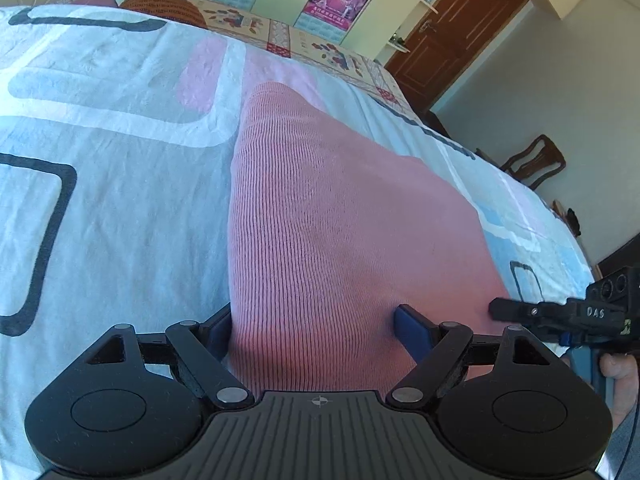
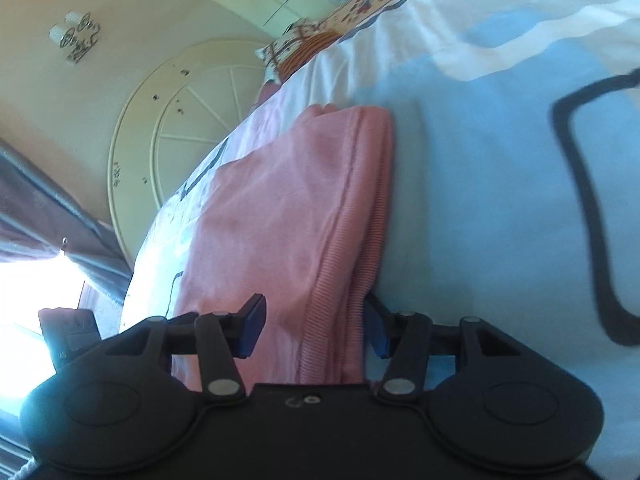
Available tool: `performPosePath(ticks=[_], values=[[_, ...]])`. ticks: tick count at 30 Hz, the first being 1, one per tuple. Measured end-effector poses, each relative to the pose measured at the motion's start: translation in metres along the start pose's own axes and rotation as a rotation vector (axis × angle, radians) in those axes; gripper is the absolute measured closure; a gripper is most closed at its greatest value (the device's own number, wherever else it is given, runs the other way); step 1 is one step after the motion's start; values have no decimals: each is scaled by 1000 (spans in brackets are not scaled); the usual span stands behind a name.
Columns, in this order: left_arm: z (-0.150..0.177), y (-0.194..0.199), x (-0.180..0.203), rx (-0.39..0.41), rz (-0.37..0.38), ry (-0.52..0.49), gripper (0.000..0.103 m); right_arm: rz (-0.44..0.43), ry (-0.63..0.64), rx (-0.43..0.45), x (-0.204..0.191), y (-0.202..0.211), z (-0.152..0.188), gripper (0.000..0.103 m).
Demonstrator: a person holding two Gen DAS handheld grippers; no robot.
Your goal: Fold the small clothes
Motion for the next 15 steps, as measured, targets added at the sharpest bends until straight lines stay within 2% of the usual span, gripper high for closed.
performPosePath(ticks=[5,9,12,14,15], values=[[-6,-1,1,-21,-11,-3,22,-14,20,-6,-11,-11,1,54],[-6,-1,0,-24,-5,-10,24,-12,-36,19,7,3,-1,72],[-8,-4,2,-17,-15,-27,24,30,-21,26,3,-2,0,74],[-11,-7,7,-19,-42,-66,37,128,62,46,-12,-8,2,80],[-14,-7,11,-17,-46,-87,49,185,117,59,-20,-11,4,82]])
Point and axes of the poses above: each gripper's, at about its wrist camera, not at the fingertips, and y roughly against the way its jaws point, x to its right, z to its underside, the point moved 7 cm from there along -y, roughly the way its jaws point, and after that the axes turned 11 degrees about -y, right-handed, at the moved point
